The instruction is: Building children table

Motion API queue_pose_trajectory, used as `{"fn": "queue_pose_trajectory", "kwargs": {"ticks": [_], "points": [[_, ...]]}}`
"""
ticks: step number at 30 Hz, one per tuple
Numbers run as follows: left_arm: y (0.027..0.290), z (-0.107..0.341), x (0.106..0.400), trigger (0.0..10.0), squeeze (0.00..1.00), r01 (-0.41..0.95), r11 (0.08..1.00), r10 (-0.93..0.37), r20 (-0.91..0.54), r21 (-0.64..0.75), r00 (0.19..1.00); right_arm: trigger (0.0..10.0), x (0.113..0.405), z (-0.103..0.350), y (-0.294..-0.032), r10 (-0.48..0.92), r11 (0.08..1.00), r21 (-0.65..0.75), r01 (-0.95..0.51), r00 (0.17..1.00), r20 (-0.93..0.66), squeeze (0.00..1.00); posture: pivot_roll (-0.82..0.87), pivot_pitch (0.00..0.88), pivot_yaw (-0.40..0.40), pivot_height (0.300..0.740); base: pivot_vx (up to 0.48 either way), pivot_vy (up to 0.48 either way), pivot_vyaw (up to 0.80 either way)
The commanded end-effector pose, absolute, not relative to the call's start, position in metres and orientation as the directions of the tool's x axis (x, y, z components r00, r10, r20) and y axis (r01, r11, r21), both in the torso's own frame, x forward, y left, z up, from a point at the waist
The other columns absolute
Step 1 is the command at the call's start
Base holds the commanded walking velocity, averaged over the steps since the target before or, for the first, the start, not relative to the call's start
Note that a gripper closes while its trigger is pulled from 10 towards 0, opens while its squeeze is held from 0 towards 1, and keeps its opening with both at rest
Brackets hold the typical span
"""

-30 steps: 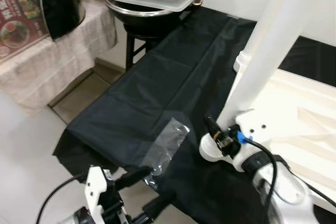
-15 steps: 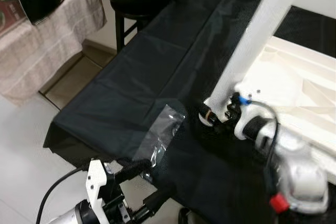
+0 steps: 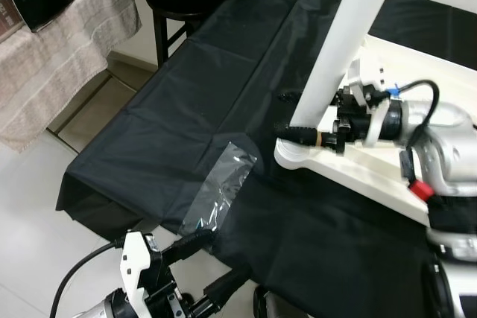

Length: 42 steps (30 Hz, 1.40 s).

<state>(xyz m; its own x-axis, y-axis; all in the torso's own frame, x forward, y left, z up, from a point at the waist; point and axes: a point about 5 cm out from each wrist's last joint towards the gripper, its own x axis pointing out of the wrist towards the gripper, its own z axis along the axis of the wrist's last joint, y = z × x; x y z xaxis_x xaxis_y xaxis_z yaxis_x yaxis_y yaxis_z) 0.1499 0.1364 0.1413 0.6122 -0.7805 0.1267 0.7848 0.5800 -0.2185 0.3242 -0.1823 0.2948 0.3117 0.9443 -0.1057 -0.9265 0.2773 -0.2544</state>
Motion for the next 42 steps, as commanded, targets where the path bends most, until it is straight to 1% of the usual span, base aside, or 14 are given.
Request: {"fn": "queue_pose_trajectory", "kwargs": {"ticks": [1, 9, 10, 12, 16, 23, 25, 26, 27, 34, 35, 37, 38, 42], "points": [[0.135, 0.141, 0.146, 10.0, 0.0, 0.786, 0.573, -0.786, 0.115, -0.232, 0.607, 0.0, 0.322, 0.296, -0.178, 0.965, 0.202, -0.259, -0.944, 0.237, -0.112, 0.0, 0.1, 0.317, -0.05, 0.74, 0.0, 0.0, 0.0], [0.135, 0.141, 0.146, 10.0, 0.0, 0.785, 0.575, -0.785, 0.114, -0.231, 0.609, 0.0, 0.316, 0.287, -0.19, 0.977, 0.115, -0.197, -0.974, 0.147, -0.155, 0.0, 0.08, 0.311, -0.057, 0.74, 0.0, 0.0, 0.0], [0.135, 0.139, 0.146, 10.0, 0.0, 0.785, 0.574, -0.785, 0.114, -0.233, 0.608, 0.0, 0.308, 0.272, -0.186, 0.975, 0.192, -0.109, -0.975, 0.202, -0.092, 0.0, 0.06, 0.298, -0.086, 0.74, 0.0, 0.0, 0.0], [0.135, 0.137, 0.146, 10.0, 0.0, 0.787, 0.572, -0.788, 0.111, -0.232, 0.606, 0.0, 0.316, 0.2, -0.174, 0.429, 0.888, -0.082, -0.452, 0.88, -0.206, 0.0, 0.06, 0.28, -0.105, 0.74, 0.0, 0.0, 0.0], [0.135, 0.136, 0.147, 10.0, 0.0, 0.785, 0.574, -0.785, 0.116, -0.233, 0.608, 0.0, 0.236, 0.13, -0.167, 0.091, 0.972, -0.158, -0.175, 0.896, -0.435, 0.0, 0.04, 0.277, -0.124, 0.74, 0.0, 0.0, 0.0], [0.133, 0.132, 0.156, 10.0, 0.0, 0.804, 0.55, -0.805, 0.114, -0.225, 0.582, 0.0, 0.242, 0.144, -0.146, 0.13, 0.954, -0.208, -0.215, 0.924, -0.359, 0.0, 0.02, 0.255, -0.098, 0.74, 0.0, 0.0, 0.0], [0.133, 0.132, 0.157, 10.0, 0.0, 0.802, 0.553, -0.802, 0.118, -0.225, 0.586, 10.0, 0.244, 0.148, -0.139, 0.191, 0.932, -0.221, -0.289, 0.906, -0.379, 0.0, 0.02, 0.258, -0.101, 0.74, 0.0, 0.0, 0.0], [0.133, 0.132, 0.157, 10.0, 0.0, 0.802, 0.553, -0.802, 0.118, -0.225, 0.586, 10.0, 0.244, 0.148, -0.139, 0.191, 0.932, -0.221, -0.289, 0.906, -0.379, 0.0, 0.02, 0.258, -0.101, 0.74, 0.0, 0.0, 0.0], [0.134, 0.133, 0.157, 10.0, 0.0, 0.793, 0.566, -0.791, 0.123, -0.225, 0.599, 10.0, 0.248, 0.152, -0.143, 0.193, 0.929, -0.229, -0.291, 0.909, -0.37, 1.0, 0.02, 0.272, -0.098, 0.74, 0.0, 0.0, 0.0], [0.134, 0.135, 0.155, 10.0, 0.0, 0.792, 0.569, -0.788, 0.127, -0.224, 0.602, 10.0, 0.277, 0.198, -0.143, 0.438, 0.887, -0.113, -0.448, 0.893, -0.109, 1.0, 0.02, 0.283, -0.088, 0.74, 0.0, 0.0, 0.0], [0.134, 0.135, 0.155, 10.0, 0.0, 0.793, 0.566, -0.79, 0.126, -0.224, 0.6, 10.0, 0.281, 0.21, -0.142, 0.528, 0.84, -0.113, -0.531, 0.847, -0.059, 0.62, 0.02, 0.283, -0.088, 0.74, 0.0, 0.0, 0.0], [0.134, 0.135, 0.155, 10.0, 0.0, 0.793, 0.566, -0.79, 0.126, -0.224, 0.6, 10.0, 0.281, 0.21, -0.142, 0.528, 0.84, -0.113, -0.531, 0.847, -0.059, 0.62, 0.02, 0.283, -0.088, 0.74, 0.0, 0.0, 0.0], [0.134, 0.135, 0.155, 10.0, 0.0, 0.795, 0.563, -0.792, 0.126, -0.225, 0.597, 10.0, 0.283, 0.222, -0.142, 0.627, 0.768, -0.143, -0.625, 0.778, -0.036, 0.0, 0.03, 0.285, -0.089, 0.74, 0.0, 0.0, 0.0], [0.133, 0.136, 0.154, 10.0, 0.0, 0.796, 0.562, -0.794, 0.124, -0.222, 0.595, 10.0, 0.285, 0.24, -0.154, 0.825, 0.532, -0.196, -0.824, 0.556, -0.098, 0.0, 0.05, 0.292, -0.081, 0.74, 0.0, 0.0, 0.0]]}}
